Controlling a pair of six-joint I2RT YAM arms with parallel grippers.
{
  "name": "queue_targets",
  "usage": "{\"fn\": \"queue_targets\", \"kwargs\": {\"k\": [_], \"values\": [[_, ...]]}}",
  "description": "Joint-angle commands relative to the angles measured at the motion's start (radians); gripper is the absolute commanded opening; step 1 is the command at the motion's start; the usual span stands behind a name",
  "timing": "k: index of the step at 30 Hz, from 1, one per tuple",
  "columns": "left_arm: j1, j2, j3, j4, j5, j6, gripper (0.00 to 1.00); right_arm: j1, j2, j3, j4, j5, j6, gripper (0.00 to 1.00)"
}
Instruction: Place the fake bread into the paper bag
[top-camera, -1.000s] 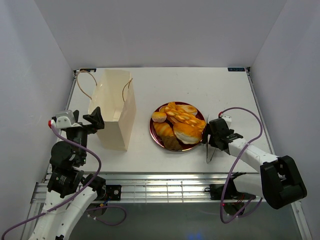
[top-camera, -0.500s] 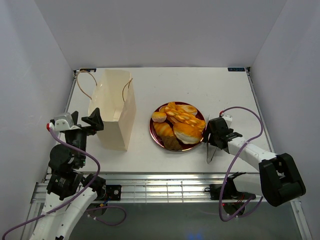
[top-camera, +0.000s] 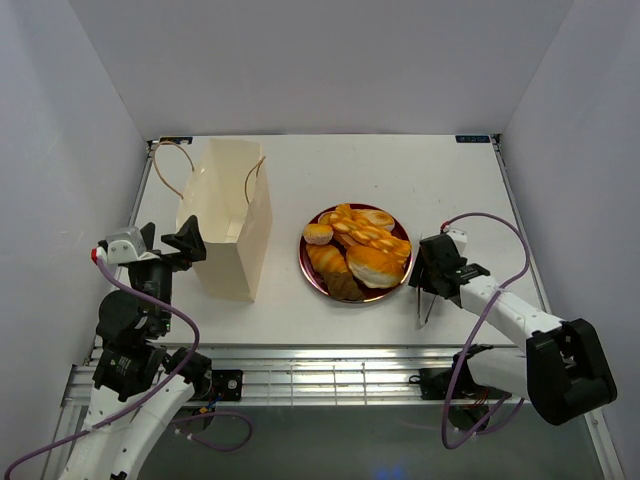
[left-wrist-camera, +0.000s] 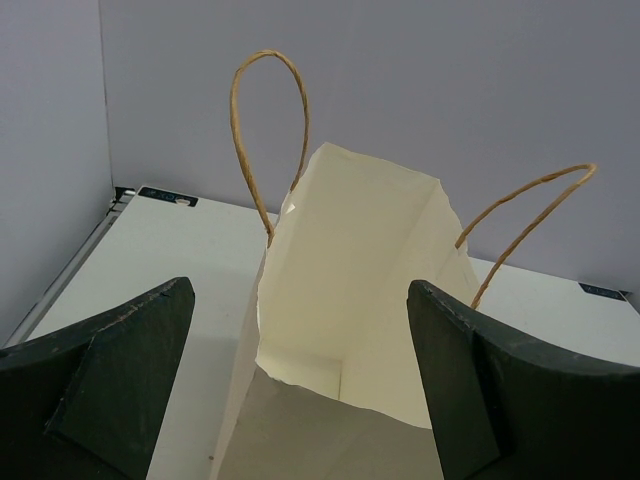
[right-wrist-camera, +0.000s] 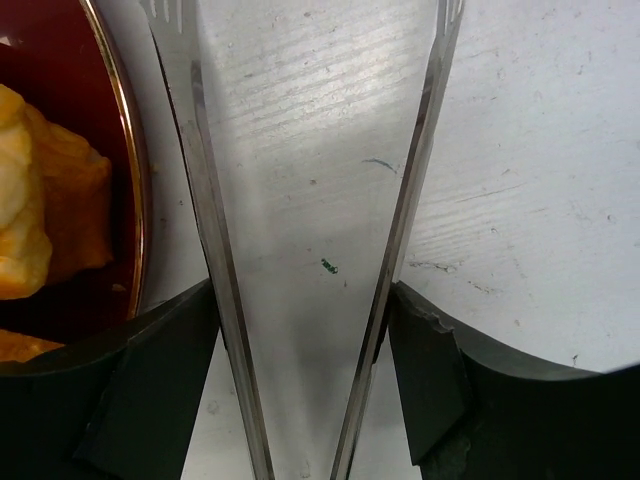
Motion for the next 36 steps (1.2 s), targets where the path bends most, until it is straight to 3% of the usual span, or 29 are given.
{"fn": "queue_targets", "kwargs": {"k": [1, 31, 36], "values": [[-0.004, -0.001, -0.008, 0.009, -0.002, 0.005, 0.98, 0.005, -0.040, 0.058, -0.040, 0.028, -0.014, 0.71], [-0.004, -0.006, -0.019, 0.015, -0.043, 0.000, 0.98, 0.005, -0.277, 0.334, -0.364, 0.017, -0.169, 0.70], [-0.004, -0.014, -0.034, 0.029, -0.054, 0.006, 0.97, 0.005, -0.290, 0.400, -0.364, -0.073, -0.242, 0.70]]}}
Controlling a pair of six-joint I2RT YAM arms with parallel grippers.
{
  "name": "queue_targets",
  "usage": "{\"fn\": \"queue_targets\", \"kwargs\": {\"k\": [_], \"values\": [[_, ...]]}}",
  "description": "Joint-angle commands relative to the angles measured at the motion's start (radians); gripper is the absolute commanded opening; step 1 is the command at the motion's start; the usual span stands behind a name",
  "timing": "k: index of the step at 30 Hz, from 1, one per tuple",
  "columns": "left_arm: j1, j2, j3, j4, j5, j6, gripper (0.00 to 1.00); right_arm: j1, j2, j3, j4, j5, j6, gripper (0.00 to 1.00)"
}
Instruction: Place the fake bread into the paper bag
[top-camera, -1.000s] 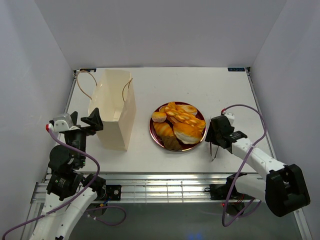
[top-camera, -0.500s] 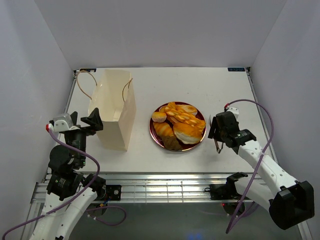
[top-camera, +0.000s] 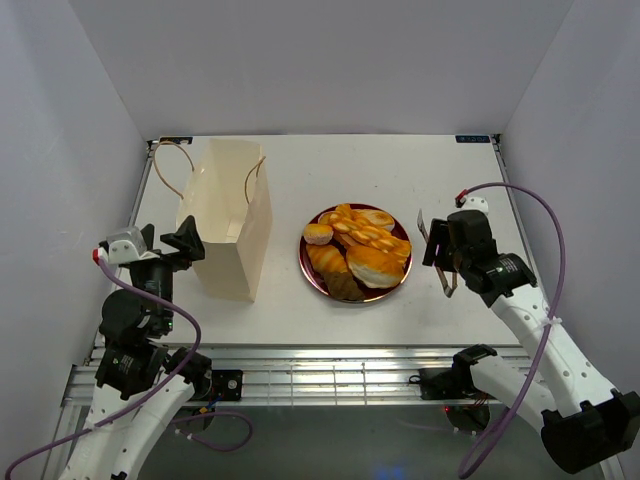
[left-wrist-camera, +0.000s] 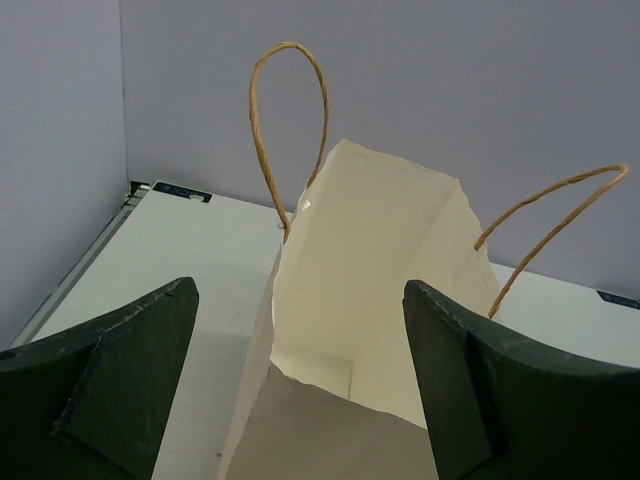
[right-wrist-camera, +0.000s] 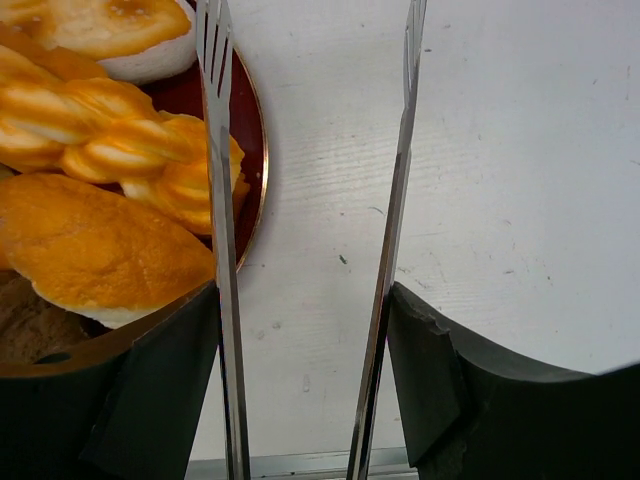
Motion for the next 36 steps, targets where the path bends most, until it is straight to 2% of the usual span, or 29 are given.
{"fn": "queue_targets", "kwargs": {"k": [1, 3, 8, 14, 25, 36], "values": [[-0.004, -0.012, -0.018, 0.023, -0.014, 0.010, 0.93, 0.005, -0.016, 0.088, 0.000, -0.073, -0.086, 0.70], [-0.004, -0.011, -0.018, 0.021, -0.013, 0.010, 0.89, 0.007, -0.005, 0.122, 0.009, -0.140, -0.109, 0.70], [-0.004, -0.006, -0.021, 0.023, -0.031, 0.008, 0.98, 0.033, 0.026, 0.184, 0.022, -0.255, -0.154, 0.70], [-0.004, -0.009, -0.028, 0.032, -0.057, 0.014, 0.98, 0.133, 0.053, 0.233, 0.052, -0.311, -0.149, 0.70], [-0.004, -0.005, -0.034, 0.035, -0.068, 0.016, 0.98, 0.381, 0.153, 0.263, 0.104, -0.299, -0.128, 0.68], [-0.004, -0.005, -0.038, 0.036, -0.063, 0.013, 0.98, 0.429, 0.288, 0.279, 0.164, -0.262, -0.077, 0.65]]}}
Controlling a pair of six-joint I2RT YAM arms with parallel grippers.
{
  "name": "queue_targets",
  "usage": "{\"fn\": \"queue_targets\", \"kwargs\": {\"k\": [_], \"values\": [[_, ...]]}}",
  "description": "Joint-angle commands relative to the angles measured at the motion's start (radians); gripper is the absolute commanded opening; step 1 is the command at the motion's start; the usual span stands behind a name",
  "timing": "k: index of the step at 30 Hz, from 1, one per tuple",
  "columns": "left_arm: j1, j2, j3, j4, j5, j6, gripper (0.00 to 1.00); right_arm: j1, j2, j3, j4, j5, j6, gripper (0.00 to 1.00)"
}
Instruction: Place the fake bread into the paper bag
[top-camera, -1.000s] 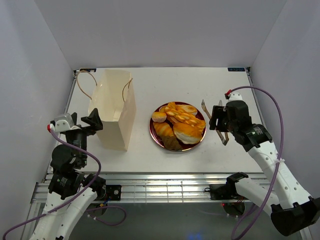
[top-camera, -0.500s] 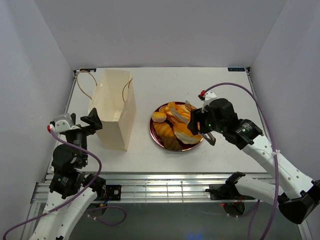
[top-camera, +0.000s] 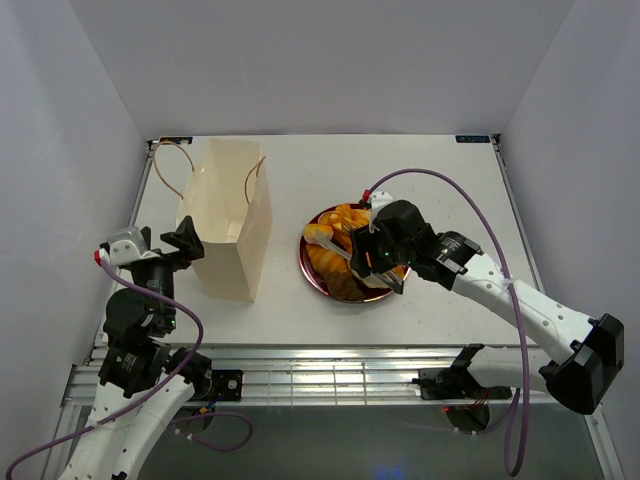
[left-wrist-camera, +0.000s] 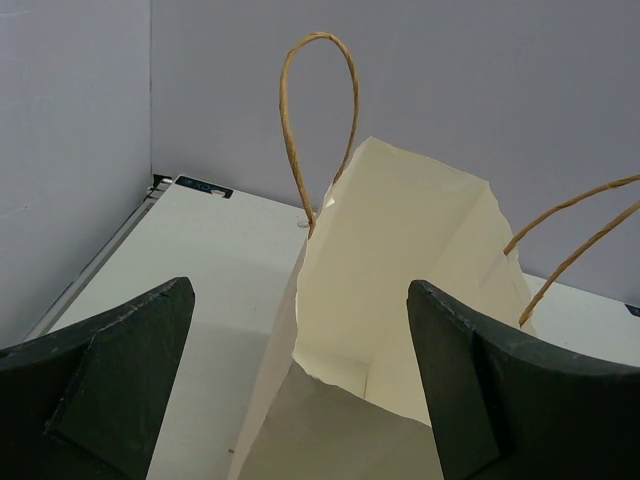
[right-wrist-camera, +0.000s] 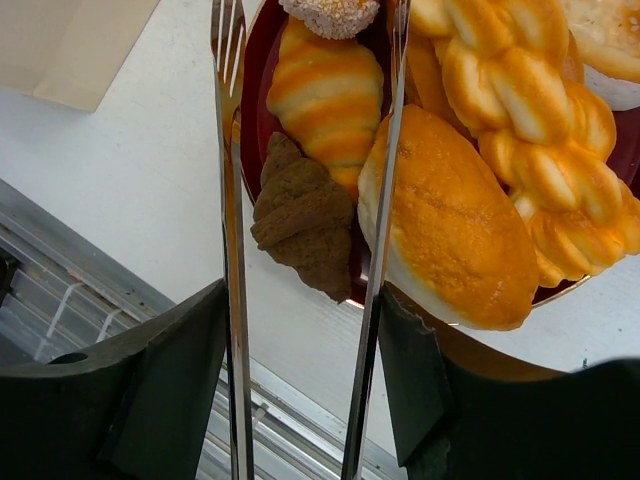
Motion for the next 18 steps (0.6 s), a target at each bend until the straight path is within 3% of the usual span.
{"fn": "queue_targets", "kwargs": {"k": [1, 18], "values": [[-0.004, -0.003, -0.007, 0.011, 0.004, 0.005, 0.98, 0.013, 0.021, 0.055, 0.072, 0.019, 0.019, 0.64], [-0.005, -0.010, -0.005, 0.007, 0.028, 0.002, 0.98, 0.014, 0.137, 0.095, 0.107, 0.047, 0.013, 0.62]]}}
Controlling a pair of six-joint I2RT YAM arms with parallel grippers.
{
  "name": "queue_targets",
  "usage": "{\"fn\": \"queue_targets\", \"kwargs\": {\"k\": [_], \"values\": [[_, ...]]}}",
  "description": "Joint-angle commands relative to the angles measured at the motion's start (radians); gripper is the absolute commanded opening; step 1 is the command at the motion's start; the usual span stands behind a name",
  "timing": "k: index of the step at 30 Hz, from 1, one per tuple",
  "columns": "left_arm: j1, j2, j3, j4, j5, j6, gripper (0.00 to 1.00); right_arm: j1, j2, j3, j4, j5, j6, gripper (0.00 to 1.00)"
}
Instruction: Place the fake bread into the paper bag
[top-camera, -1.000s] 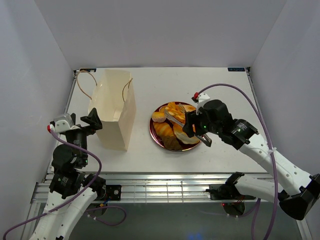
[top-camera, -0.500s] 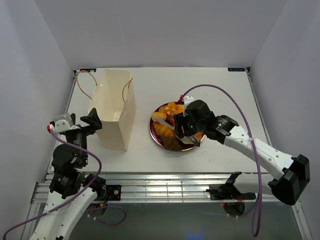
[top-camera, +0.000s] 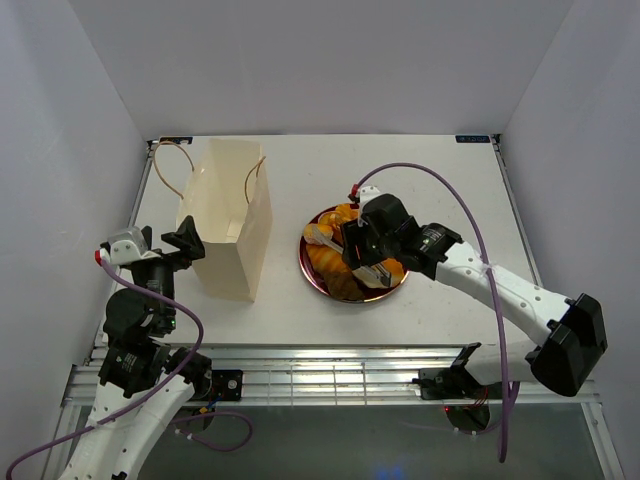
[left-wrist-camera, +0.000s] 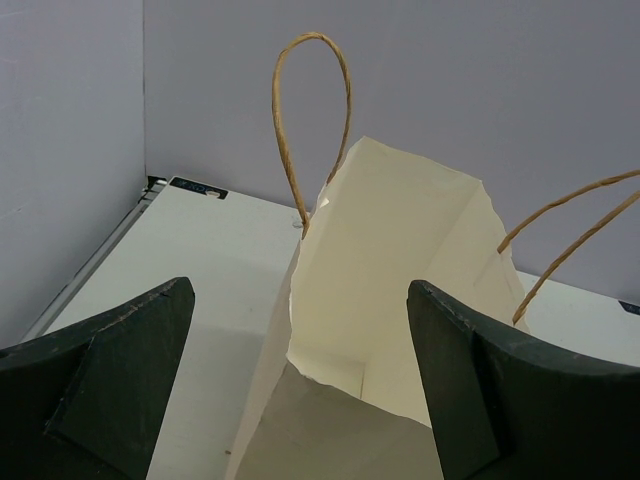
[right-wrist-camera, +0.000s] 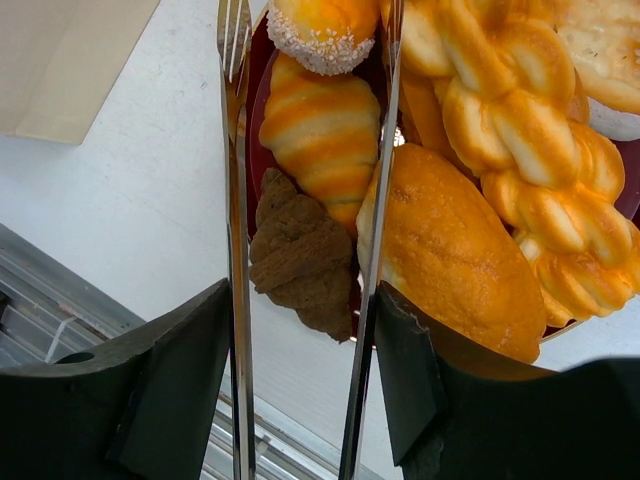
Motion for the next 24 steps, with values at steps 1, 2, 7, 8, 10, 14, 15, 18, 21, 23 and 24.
{"fn": "queue_targets", "kwargs": {"k": [1, 2, 7, 8, 10, 14, 15, 18, 21, 23, 24], "values": [[-0.005, -0.010, -0.005, 0.004, 0.015, 0.002, 0.98, 0.007, 0.016, 0.053, 0.054, 0.016, -0.003, 0.62], [-0.005, -0.012, -0.005, 0.004, 0.015, 0.002, 0.98, 0.007, 0.023, 0.054, 0.057, 0.015, -0.003, 0.61], [-0.005, -0.020, -0.005, 0.004, 0.016, 0.001, 0.98, 0.008, 0.043, 0.057, 0.060, 0.021, -0.006, 0.60], [-0.005, -0.021, -0.005, 0.004, 0.016, 0.001, 0.98, 0.008, 0.048, 0.059, 0.060, 0.025, -0.006, 0.60], [-0.005, -0.023, -0.007, 0.004, 0.018, -0.001, 0.98, 0.008, 0.051, 0.060, 0.057, 0.030, -0.010, 0.60], [-0.005, -0.024, -0.007, 0.004, 0.022, -0.001, 0.98, 0.008, 0.063, 0.068, 0.051, 0.047, -0.015, 0.60], [-0.005, -0.026, -0.007, 0.005, 0.022, -0.002, 0.98, 0.008, 0.066, 0.067, 0.051, 0.048, -0.015, 0.60], [-0.006, -0.027, -0.008, 0.005, 0.022, -0.002, 0.98, 0.008, 0.073, 0.071, 0.051, 0.048, -0.017, 0.57], [-0.006, -0.030, -0.008, 0.005, 0.022, -0.002, 0.98, 0.008, 0.076, 0.074, 0.050, 0.042, -0.017, 0.54], [-0.006, -0.030, -0.008, 0.004, 0.021, -0.001, 0.98, 0.010, 0.074, 0.076, 0.048, 0.035, -0.017, 0.51], [-0.006, -0.032, -0.010, 0.005, 0.021, -0.001, 0.98, 0.011, 0.076, 0.079, 0.044, 0.032, -0.017, 0.50]]}}
